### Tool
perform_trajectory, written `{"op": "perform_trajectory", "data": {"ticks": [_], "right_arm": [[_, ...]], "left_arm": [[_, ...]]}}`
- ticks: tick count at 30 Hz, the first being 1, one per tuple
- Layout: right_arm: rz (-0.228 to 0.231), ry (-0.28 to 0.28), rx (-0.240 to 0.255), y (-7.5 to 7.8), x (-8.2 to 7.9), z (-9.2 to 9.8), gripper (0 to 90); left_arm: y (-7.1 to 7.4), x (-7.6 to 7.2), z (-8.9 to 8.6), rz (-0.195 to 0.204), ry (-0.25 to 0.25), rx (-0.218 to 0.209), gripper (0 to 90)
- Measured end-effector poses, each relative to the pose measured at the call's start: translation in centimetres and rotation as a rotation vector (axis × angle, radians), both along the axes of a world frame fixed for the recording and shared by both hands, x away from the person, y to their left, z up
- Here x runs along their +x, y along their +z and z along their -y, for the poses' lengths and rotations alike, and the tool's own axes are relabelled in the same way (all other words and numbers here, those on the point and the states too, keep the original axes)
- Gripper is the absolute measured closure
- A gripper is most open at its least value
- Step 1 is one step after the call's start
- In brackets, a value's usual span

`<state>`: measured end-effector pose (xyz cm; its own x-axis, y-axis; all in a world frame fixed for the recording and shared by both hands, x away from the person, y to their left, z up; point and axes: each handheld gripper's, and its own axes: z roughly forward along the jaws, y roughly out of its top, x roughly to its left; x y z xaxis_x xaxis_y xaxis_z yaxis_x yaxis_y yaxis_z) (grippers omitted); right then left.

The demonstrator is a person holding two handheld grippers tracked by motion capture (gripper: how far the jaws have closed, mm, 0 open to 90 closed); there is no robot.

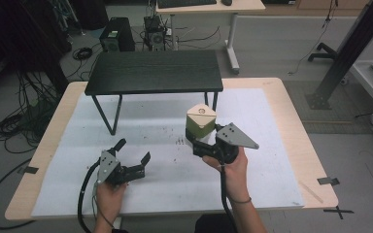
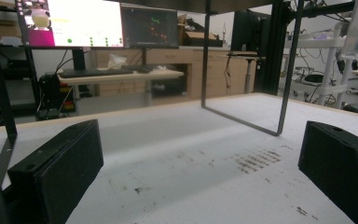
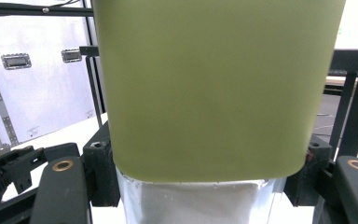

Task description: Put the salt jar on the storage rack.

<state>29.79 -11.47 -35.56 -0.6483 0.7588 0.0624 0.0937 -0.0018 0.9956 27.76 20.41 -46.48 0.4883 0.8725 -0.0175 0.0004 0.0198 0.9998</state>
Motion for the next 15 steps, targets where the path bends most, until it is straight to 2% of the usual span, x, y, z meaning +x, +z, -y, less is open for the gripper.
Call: {"op": "perform_trajectory", "data": {"ticks": [15], "right_arm": [[-0.001, 0.017, 0.000, 3.0, 2.2, -1.2, 30.5]], "left_arm": [[0.0, 0.0, 0.0, 0.000, 0.000, -0.002, 0.2]]}}
